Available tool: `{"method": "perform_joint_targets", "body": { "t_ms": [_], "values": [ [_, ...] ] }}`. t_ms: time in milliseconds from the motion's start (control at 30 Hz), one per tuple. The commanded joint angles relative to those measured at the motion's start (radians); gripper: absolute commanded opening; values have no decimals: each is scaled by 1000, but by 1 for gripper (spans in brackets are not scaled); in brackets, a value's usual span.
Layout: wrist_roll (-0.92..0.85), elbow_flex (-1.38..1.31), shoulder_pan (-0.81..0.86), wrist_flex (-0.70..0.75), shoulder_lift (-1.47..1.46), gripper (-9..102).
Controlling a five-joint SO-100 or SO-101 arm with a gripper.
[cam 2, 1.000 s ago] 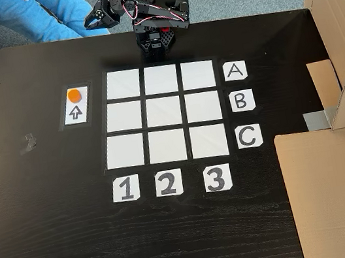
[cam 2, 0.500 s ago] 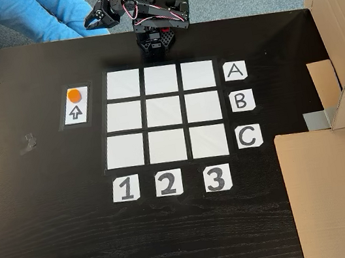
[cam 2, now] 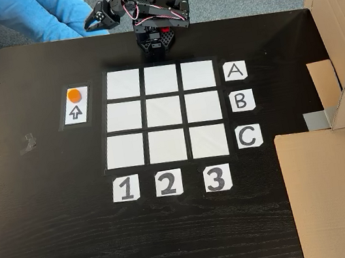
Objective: Pick up the round, orange token and place it in the grid on square B2.
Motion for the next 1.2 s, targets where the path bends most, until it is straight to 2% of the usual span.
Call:
{"method": "perform_joint_targets", "body": {
  "t_ms": [0,100,400,433,500,633,900,1033,1167],
  "values": [
    [-23,-120,-15,18,-130,0],
    [-23,-253,-21,23,-282,1],
    [-72,-807,-86,218,-853,4],
    [-72,-877,-87,245,-917,6],
    [-66,-1014,-89,308,-1042,20],
    [-57,-1252,-112,437,-1243,37],
    [-95,-1528,-199,457,-1503,61],
    [-115,-1663,-258,469,-1661,67],
    [-117,-1838,-302,534,-1827,67]
  ]
}}
